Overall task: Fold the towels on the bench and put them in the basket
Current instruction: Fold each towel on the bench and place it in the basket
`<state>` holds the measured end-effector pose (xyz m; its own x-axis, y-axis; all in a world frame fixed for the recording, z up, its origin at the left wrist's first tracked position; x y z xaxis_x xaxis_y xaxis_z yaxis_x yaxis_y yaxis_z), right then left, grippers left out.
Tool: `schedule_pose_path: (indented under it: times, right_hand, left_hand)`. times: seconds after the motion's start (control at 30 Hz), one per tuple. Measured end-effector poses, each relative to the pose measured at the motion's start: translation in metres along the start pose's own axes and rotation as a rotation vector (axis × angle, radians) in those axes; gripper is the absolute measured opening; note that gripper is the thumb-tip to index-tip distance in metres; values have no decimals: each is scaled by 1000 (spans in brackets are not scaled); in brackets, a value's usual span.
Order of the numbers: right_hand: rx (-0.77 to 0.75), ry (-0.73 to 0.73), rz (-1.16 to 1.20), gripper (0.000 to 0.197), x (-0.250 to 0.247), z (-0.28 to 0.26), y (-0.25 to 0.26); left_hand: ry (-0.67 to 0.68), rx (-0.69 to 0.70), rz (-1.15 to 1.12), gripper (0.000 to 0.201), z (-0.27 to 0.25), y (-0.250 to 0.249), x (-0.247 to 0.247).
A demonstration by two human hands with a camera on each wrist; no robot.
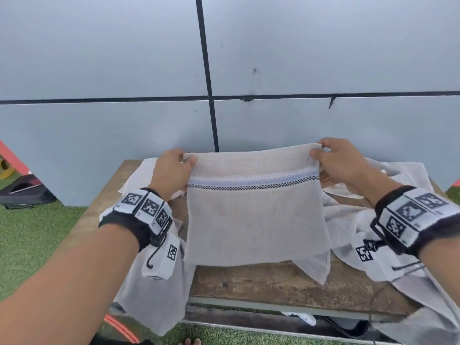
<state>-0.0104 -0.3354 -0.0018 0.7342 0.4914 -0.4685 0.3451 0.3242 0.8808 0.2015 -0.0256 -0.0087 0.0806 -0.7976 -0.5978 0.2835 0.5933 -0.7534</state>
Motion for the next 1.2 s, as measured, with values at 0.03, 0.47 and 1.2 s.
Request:
schedule_pose_path:
  times: [0.03, 0.47, 1.2]
  right_hand:
    - [0, -14, -23, 17, 7, 15, -1]
    - [-102, 101, -620, 28, 115, 143, -45]
    - [-213, 78, -27, 4, 42, 36, 10]
  left_hand:
    - [-11, 13, 7, 25, 10, -1, 8]
    - [48, 116, 349, 25, 87, 44, 124]
    - [636, 210, 393, 20, 7, -28, 69]
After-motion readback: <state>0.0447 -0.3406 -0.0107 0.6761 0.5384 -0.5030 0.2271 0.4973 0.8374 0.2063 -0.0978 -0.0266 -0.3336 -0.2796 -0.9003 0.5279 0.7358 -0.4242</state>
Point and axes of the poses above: each hand's wrist, its own z-axis towards the middle knuckle, its own x-axis out of the palm, y = z × x, the point moved 9 cm from there along z, towards the middle knuckle, and after that the axes turned 15 degrees about -y, right-handed, at the moved point
